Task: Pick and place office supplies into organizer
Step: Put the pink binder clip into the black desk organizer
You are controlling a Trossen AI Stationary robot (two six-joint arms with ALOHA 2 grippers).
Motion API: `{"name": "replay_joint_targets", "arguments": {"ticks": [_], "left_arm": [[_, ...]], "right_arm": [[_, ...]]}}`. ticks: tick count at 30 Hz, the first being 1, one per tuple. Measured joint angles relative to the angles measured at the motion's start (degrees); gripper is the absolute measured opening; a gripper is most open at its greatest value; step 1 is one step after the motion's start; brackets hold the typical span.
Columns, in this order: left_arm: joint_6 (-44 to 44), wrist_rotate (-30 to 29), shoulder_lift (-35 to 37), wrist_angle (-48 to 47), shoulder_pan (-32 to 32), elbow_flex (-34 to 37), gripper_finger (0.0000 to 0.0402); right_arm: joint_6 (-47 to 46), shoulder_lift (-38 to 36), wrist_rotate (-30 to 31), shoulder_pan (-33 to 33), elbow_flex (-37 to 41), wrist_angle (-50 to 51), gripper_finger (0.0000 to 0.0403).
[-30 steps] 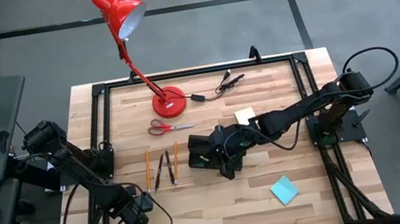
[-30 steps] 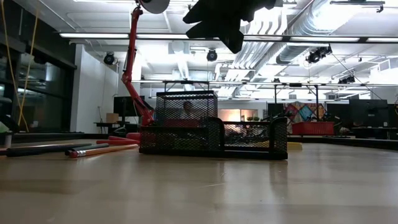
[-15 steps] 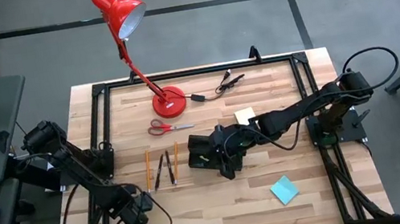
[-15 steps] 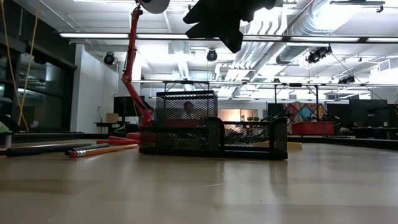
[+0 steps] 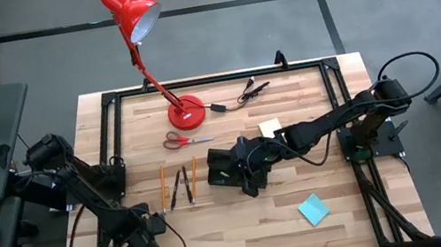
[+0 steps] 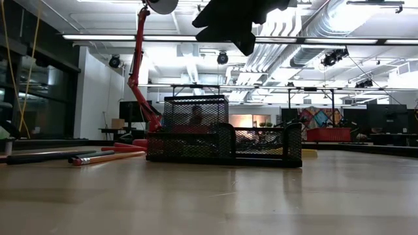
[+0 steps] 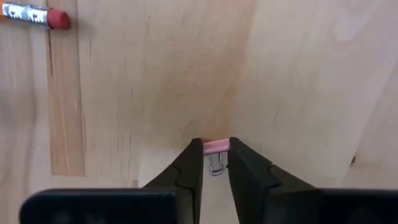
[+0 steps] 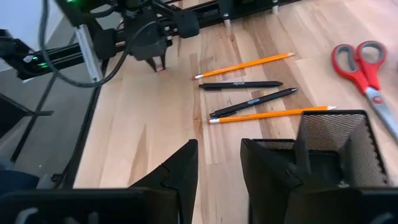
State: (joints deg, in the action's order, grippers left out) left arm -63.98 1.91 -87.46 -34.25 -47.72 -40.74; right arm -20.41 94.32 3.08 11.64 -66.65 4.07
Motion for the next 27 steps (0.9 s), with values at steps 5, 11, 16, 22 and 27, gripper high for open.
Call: {"name": "replay_joint_targets", "arguments": {"ticks": [5, 11, 16, 22, 27], "left_arm": [[0.6, -1.6, -0.2, -3.4, 0.1, -3.3, 0.0057], [0.8, -3.9, -0.1, -6.8, 0.1, -6.9, 0.0049], [0.6, -5.0, 0.0, -8.3, 1.6, -10.4, 0.0068], [1.4, -12.6, 0.0, -7.6, 7.1, -14.3, 0.0065], [2.7, -16.4, 0.0, -6.8, 14.1, -17.2, 0.0049]], "right_arm": [[0.1, 0.0, 0.9, 0.0, 0.0, 0.0, 0.0116], [0.2, 0.0, 1.1, 0.0, 0.0, 0.0, 0.0116], [-3.5, 0.0, 2.3, 0.0, 0.0, 1.6, 0.0116], [-6.6, -0.7, 2.2, 0.0, 0.0, 2.8, 0.0116], [-1.3, -6.9, 0.8, 0.0, 0.0, 2.9, 0.0116]]}}
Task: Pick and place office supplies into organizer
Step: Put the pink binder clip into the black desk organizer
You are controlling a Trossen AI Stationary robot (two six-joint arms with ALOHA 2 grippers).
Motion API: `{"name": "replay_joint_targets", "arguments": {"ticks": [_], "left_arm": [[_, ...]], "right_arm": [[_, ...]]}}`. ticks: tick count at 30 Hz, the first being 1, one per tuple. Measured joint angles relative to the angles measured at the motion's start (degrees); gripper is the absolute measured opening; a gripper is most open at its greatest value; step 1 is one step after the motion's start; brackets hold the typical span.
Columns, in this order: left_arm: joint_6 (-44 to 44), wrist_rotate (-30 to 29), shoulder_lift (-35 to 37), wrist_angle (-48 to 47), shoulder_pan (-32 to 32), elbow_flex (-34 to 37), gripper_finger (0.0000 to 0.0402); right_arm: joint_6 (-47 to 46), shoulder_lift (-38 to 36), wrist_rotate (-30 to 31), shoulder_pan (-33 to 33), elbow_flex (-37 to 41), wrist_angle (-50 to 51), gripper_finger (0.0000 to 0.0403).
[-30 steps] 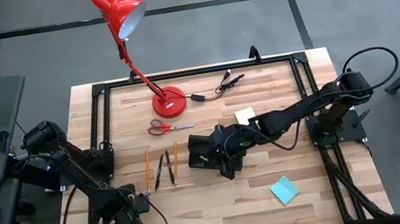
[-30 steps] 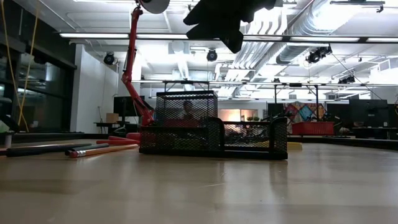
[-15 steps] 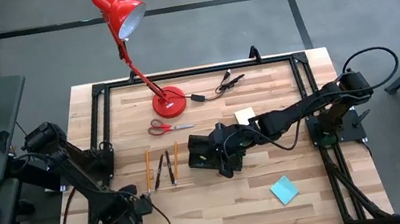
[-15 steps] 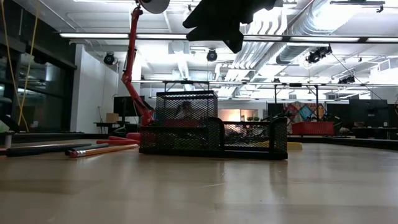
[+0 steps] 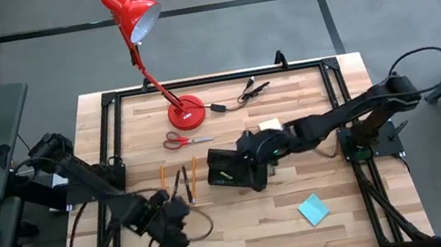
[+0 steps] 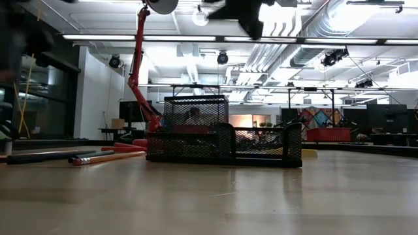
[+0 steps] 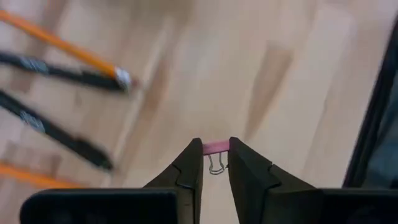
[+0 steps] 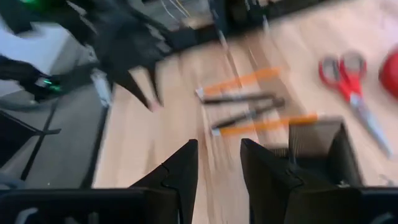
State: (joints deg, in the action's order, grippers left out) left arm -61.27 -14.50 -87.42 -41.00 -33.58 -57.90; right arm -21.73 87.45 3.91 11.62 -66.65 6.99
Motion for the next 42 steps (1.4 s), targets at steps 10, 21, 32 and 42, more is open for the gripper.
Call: {"name": "replay_joint_targets", "arguments": {"ticks": [10, 21, 32, 42], "left_arm": [[3.6, -4.8, 0.0, 5.9, 15.3, -3.2, 0.0081], [6.8, 1.3, -3.3, 18.7, 25.9, -3.3, 0.0038], [4.8, 3.8, -4.6, 15.7, 22.4, -3.2, 0.0057], [2.7, 8.5, -4.6, 4.9, 13.6, -3.2, 0.0128]], "right_arm": [[10.3, -19.0, 0.1, -3.5, 0.0, 15.4, 0.0116], [13.0, -29.2, 0.2, -7.2, 0.0, 27.7, 0.0116], [13.0, -29.7, -1.5, -7.5, 0.0, 32.5, 0.0116], [7.1, -25.2, -3.0, -7.5, 0.0, 37.6, 0.0116]]}}
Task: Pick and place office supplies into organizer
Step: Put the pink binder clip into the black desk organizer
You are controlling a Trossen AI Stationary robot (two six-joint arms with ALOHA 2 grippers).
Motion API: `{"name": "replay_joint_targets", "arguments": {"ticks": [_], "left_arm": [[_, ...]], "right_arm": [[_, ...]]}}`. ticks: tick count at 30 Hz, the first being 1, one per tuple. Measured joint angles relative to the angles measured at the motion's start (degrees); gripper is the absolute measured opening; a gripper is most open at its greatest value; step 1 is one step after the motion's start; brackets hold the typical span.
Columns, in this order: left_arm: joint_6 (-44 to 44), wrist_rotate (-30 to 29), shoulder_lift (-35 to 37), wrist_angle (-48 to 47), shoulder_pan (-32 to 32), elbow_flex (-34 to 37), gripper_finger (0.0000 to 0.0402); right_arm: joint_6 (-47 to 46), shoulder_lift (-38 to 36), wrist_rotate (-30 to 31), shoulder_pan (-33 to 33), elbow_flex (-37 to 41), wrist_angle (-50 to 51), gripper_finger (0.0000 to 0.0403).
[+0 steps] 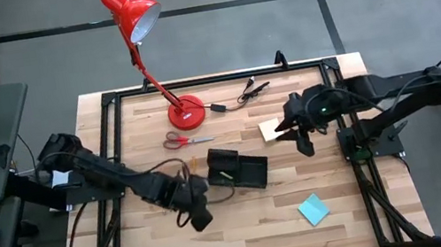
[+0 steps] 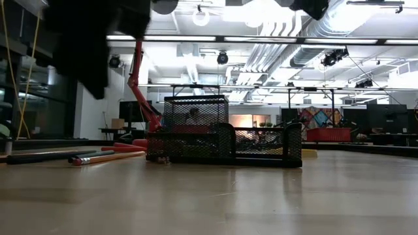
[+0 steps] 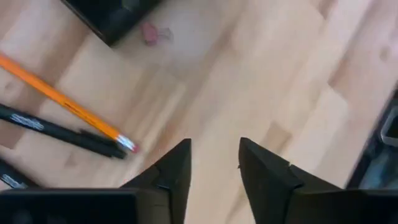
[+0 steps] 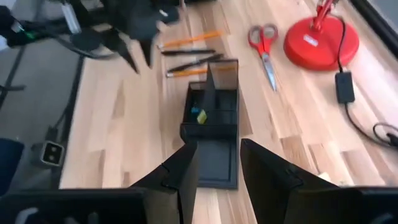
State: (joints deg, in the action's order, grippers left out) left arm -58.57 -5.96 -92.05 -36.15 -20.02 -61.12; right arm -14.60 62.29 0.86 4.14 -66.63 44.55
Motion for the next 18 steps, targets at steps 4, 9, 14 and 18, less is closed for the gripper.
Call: {"name": "replay_joint_targets", "arguments": {"ticks": [4, 9, 14, 18], "left_arm": [[-3.0, -4.7, -1.2, 2.0, -1.9, 0.5, 0.0159], [-7.1, -6.3, -5.5, 3.6, -1.6, 0.9, 0.0185], [-11.1, -6.4, -9.8, 7.5, -1.0, 1.0, 0.0206], [-13.1, -9.2, -12.3, 11.1, -0.9, 1.1, 0.0221]], "right_arm": [[-1.0, 3.6, 0.0, 0.0, 0.0, 0.4, 0.0116], [-3.1, 7.2, -0.9, 0.5, 0.1, 0.4, 0.0116], [-1.8, 7.4, 1.9, 2.8, 0.0, -2.8, 0.0116], [-1.4, 7.0, 2.4, 3.4, 0.0, -2.7, 0.0116]]}}
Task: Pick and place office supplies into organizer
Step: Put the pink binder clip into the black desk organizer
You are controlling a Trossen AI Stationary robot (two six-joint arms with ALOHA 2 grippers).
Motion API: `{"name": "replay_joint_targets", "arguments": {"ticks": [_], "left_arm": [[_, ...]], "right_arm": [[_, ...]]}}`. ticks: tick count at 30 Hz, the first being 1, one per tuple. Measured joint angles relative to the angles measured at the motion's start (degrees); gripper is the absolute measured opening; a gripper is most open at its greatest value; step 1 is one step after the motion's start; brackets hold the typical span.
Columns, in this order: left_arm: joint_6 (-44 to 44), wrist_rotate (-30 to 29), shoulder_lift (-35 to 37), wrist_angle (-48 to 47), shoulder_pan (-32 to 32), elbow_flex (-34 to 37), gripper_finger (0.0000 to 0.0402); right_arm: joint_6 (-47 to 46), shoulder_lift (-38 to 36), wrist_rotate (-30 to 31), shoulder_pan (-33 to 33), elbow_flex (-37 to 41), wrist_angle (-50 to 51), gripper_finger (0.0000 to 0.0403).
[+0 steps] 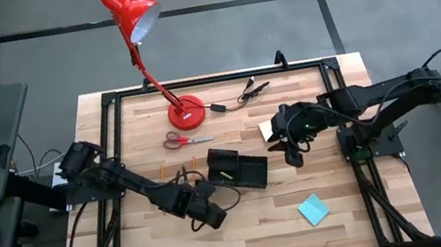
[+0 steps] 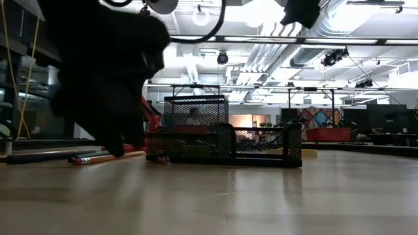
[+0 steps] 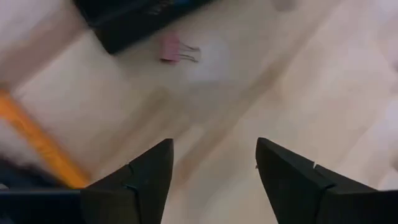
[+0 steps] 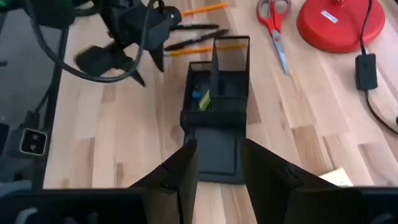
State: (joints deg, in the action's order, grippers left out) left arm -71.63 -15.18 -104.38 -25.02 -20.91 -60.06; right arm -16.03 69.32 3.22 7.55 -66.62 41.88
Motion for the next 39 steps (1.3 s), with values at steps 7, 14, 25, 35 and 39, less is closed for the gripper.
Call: {"name": "replay_joint_targets", "arguments": {"ticks": [7, 14, 25, 35, 39], "left_arm": [[-1.7, -2.1, -2.4, 2.7, 1.9, -0.7, 0.0229], [0.6, -3.9, -3.5, 3.2, 5.7, -0.8, 0.0226], [4.4, -4.2, -3.6, 3.6, 11.2, -0.7, 0.0217], [4.3, -1.9, -4.6, 4.2, 9.7, -0.8, 0.0175], [5.4, 0.2, -4.7, 5.0, 9.4, -0.8, 0.0164]], "right_arm": [[1.4, 0.0, -0.4, 0.0, 0.0, 2.5, 0.0116], [3.8, -0.1, -0.5, 0.0, 0.0, 2.6, 0.0116], [5.9, -0.1, -0.8, 0.0, 0.0, 3.2, 0.0116], [7.2, -0.1, -2.4, 0.0, 0.0, 3.2, 0.0116], [7.5, -0.1, -2.4, 0.0, 0.0, 3.2, 0.0116]]}}
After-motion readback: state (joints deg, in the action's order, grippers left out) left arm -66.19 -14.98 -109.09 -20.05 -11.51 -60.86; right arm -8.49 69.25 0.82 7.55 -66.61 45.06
